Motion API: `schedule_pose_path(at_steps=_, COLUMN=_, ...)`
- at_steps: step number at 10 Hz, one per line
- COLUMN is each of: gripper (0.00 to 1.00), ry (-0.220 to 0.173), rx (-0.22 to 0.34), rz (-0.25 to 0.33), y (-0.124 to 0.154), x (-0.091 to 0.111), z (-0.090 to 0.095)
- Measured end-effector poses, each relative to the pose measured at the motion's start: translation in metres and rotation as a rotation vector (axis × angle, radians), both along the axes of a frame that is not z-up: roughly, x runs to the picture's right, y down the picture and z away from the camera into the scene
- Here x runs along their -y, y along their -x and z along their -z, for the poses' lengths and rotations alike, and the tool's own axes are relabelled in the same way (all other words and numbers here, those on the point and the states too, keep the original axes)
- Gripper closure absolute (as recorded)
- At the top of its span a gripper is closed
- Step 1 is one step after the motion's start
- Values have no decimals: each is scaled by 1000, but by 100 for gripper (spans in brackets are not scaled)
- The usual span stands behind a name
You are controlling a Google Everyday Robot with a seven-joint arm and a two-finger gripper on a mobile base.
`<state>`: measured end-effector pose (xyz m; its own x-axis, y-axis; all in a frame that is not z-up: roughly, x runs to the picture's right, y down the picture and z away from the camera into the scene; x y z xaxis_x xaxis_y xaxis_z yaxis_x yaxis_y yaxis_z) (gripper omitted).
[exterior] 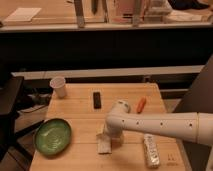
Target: Wipe the white sponge on the table
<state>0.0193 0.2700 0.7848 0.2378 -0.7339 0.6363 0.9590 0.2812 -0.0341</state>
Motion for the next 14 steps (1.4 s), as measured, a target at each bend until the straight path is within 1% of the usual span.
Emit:
schedule_pose_path(at_steps=11, gripper=20, ry=2, rx=21, rz=-8, y=7, x=1, z=1)
schedule_pose_path(at_steps=12, gripper=21, ry=3, rx=22, rz=-11, y=8, x=1, z=1)
schedule_pose_path(at_steps=13, gripper=24, ry=3, rx=23, rz=-14, y=8, x=1, z=1)
schedule_pose_path(at_steps=14, gripper=25, ry=3, rx=23, rz=-14, y=8, x=1, z=1)
